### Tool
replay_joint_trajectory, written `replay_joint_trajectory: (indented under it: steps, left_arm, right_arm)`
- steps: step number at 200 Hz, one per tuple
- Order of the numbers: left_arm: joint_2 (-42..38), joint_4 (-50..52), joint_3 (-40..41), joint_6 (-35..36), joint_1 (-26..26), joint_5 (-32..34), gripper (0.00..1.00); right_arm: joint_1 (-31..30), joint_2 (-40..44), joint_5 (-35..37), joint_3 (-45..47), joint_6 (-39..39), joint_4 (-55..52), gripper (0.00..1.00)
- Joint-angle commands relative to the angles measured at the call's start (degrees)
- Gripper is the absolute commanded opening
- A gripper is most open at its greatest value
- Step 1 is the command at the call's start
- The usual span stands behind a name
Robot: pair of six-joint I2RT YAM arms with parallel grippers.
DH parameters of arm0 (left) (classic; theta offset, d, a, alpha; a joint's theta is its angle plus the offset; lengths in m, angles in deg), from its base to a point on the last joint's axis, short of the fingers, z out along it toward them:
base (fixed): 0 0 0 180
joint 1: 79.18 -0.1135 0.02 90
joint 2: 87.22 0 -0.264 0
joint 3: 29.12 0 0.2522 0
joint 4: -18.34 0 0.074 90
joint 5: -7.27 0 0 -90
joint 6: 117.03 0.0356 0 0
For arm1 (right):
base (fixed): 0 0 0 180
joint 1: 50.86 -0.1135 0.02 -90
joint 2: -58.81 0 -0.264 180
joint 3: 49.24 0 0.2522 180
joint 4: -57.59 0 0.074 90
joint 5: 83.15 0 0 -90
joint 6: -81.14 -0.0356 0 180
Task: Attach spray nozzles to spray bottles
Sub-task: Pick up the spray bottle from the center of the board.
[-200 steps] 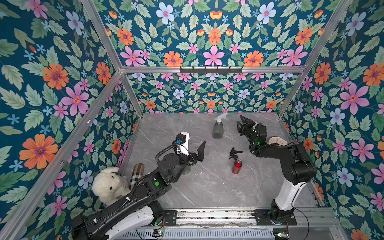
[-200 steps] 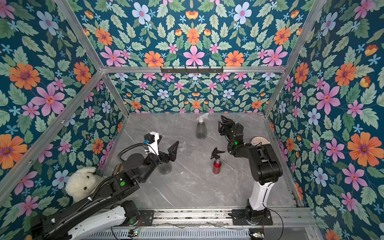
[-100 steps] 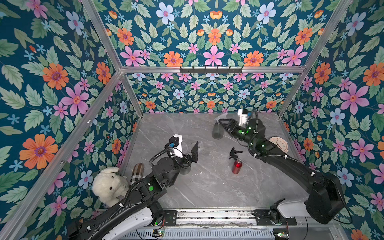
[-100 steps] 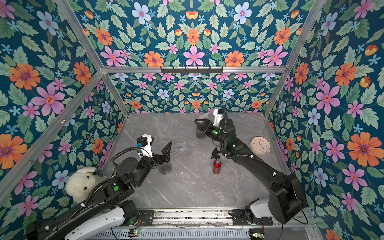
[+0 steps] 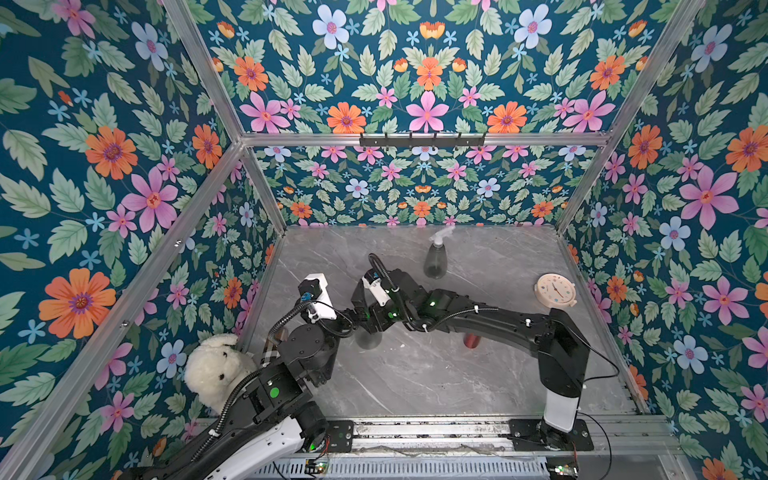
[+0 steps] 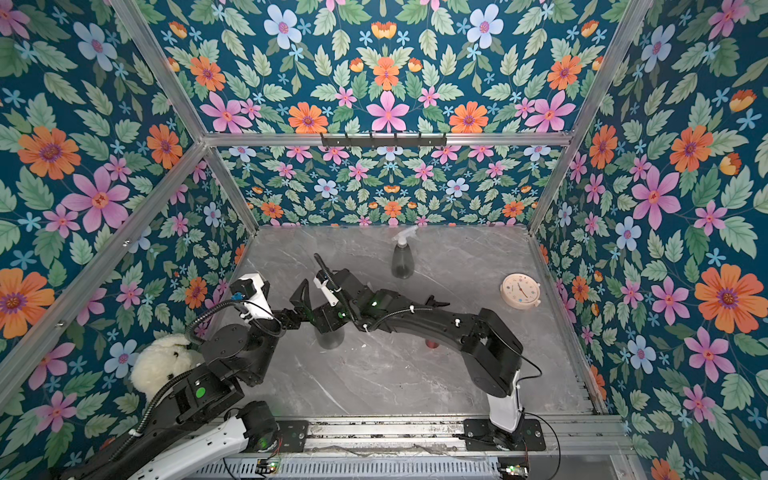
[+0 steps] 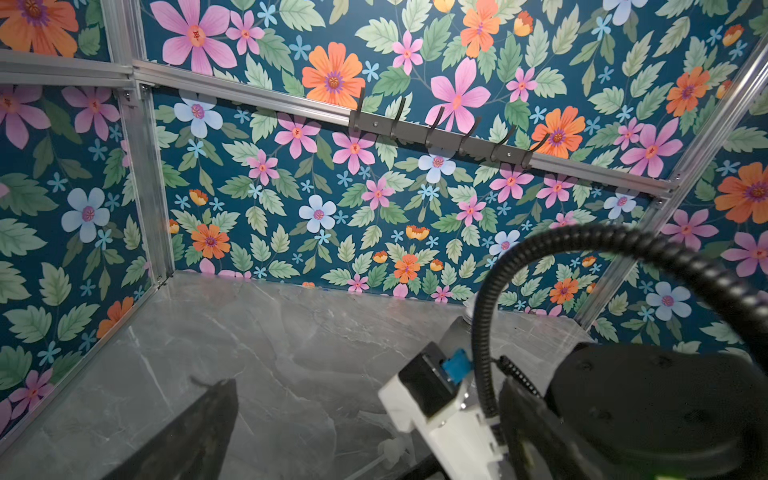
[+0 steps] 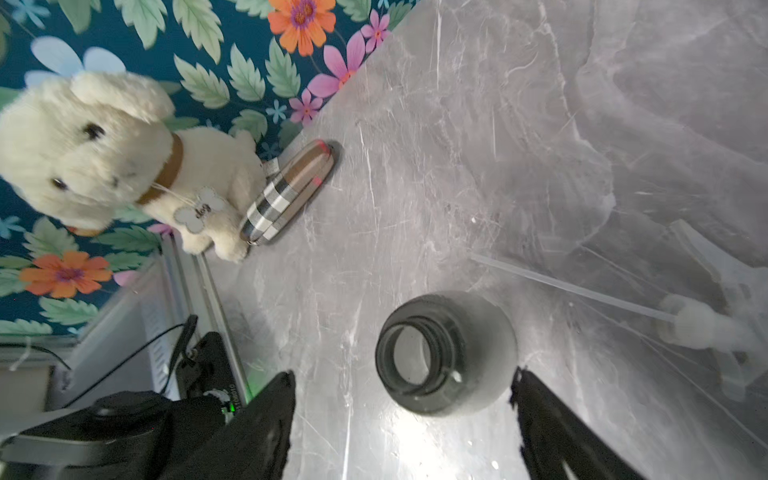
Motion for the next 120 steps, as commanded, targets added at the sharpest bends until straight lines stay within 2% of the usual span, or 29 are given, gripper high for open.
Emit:
replay_joint_trajectory:
  steps: [1, 50, 120]
  left_arm:
    - [0.0, 1.2, 0.0, -0.9, 0.1, 0.4, 1.0]
    - [0.2, 1.6, 0.5, -1.0, 0.0, -0.9, 1.0]
    - [0.2, 1.8, 0.8, -1.2, 0.0, -1.7, 1.0]
  right_arm:
    - [-0.8, -2.6, 6.5, -2.6, 5.3, -1.2, 0.84]
    - [-3.1, -6.6, 13.0, -5.9, 9.3, -2.3, 0.78]
    - [-3.4, -8.5, 11.5, -4.1, 8.6, 0.0, 0.8]
